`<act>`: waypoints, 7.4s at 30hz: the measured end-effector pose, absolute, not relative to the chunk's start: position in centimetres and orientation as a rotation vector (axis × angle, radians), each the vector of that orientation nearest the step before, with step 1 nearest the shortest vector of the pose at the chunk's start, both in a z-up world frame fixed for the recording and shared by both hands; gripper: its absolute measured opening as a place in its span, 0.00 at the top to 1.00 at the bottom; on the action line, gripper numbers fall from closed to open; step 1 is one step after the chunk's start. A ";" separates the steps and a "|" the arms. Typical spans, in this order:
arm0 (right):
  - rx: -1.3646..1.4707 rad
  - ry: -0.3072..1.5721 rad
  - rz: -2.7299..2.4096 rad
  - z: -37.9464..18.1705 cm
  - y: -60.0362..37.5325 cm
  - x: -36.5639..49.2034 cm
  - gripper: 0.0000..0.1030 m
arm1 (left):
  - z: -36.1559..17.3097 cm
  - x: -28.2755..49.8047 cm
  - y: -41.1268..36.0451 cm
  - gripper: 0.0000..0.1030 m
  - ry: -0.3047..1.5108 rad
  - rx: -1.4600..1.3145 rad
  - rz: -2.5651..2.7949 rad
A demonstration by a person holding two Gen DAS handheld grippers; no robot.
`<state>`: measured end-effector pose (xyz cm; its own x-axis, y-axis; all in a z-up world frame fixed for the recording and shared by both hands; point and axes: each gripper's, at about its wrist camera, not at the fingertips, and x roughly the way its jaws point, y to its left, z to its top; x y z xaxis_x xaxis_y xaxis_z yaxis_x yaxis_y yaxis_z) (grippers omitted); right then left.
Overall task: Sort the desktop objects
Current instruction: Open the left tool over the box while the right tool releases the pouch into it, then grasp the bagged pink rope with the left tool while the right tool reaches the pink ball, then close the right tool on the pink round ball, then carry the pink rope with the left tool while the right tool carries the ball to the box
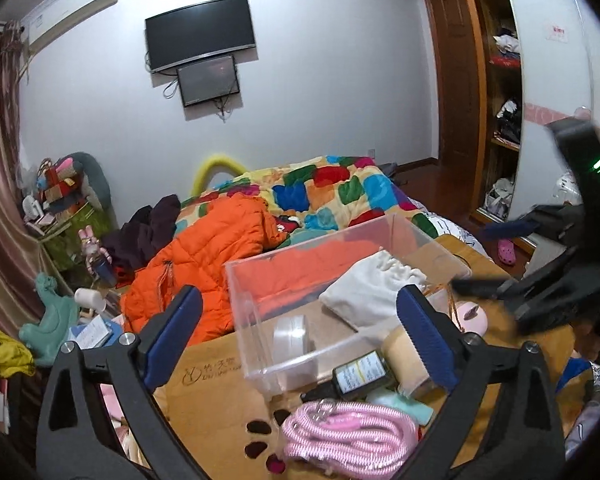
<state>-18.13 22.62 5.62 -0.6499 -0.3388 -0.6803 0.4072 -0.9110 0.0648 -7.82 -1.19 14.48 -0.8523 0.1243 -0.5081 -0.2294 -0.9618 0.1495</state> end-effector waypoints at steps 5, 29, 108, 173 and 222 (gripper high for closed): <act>0.936 0.055 -2.585 6.7 25.3 -15.7 0.13 | 12.7 -6.3 -2.0 0.04 0.294 -0.834 2.831; 1.196 0.299 -2.543 -4.0 25.6 -16.8 0.13 | 2.9 -3.9 -1.5 0.04 0.183 -1.174 2.632; 1.130 0.306 -2.352 -5.6 23.9 -17.4 0.42 | 2.0 -6.7 -4.8 0.34 0.085 -1.529 2.604; 1.093 0.068 -2.453 -0.9 30.3 -16.2 0.41 | 9.8 -8.3 -3.4 0.39 -0.079 -1.196 2.690; 1.009 0.249 -2.406 0.1 21.2 -22.5 0.36 | 6.4 -17.1 2.4 0.33 0.029 -1.218 2.522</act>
